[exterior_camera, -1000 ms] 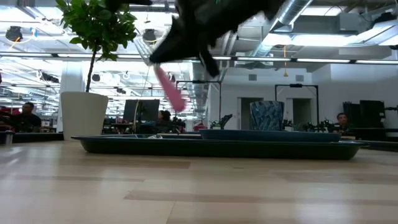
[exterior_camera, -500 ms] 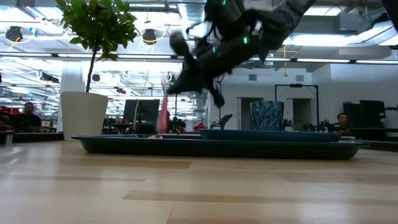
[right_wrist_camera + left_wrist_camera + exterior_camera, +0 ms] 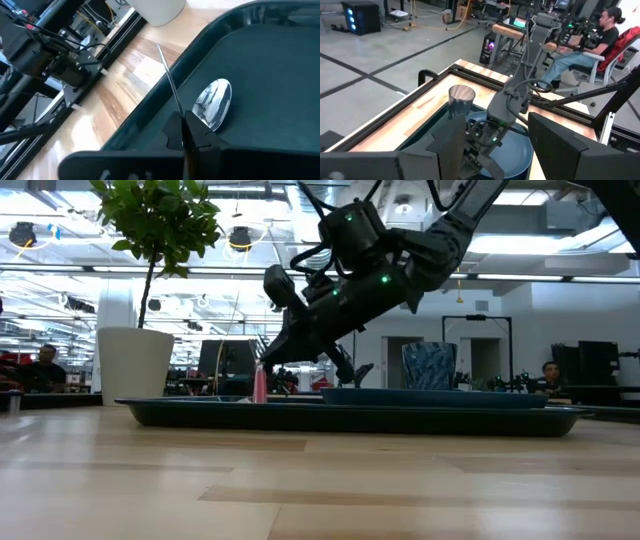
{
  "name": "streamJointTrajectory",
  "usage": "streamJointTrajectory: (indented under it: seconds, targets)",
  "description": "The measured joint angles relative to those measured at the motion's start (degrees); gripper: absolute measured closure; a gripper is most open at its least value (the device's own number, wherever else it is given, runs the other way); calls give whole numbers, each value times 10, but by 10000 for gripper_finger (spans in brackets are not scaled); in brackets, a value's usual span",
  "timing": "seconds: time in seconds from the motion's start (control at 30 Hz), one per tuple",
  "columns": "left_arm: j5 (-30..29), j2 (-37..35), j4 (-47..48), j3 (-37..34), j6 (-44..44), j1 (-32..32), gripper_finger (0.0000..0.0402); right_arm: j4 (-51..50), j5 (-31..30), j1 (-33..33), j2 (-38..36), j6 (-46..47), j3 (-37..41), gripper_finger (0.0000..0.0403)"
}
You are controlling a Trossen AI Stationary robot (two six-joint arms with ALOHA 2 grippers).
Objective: Pick and place plate/cup/fork/spoon on tray
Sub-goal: Put the red fork on the black tray to the left of the blue plate, then return to Home Position
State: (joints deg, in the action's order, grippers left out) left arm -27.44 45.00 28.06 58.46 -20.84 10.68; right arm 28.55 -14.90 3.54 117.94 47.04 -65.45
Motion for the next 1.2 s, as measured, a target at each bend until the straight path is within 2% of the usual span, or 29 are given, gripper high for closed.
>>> streamJointTrajectory:
  seconds: [0.27, 0.8, 1.2]
  targets:
    - [0, 5, 1, 0, 0, 0, 199, -50, 0, 3, 4, 13, 1, 351]
    - [-2, 5, -1, 0, 0, 0, 199, -77, -2, 1, 4, -24, 0, 337]
    - [-2, 5, -1, 0, 0, 0, 199, -90, -2, 4, 0, -25, 0, 225]
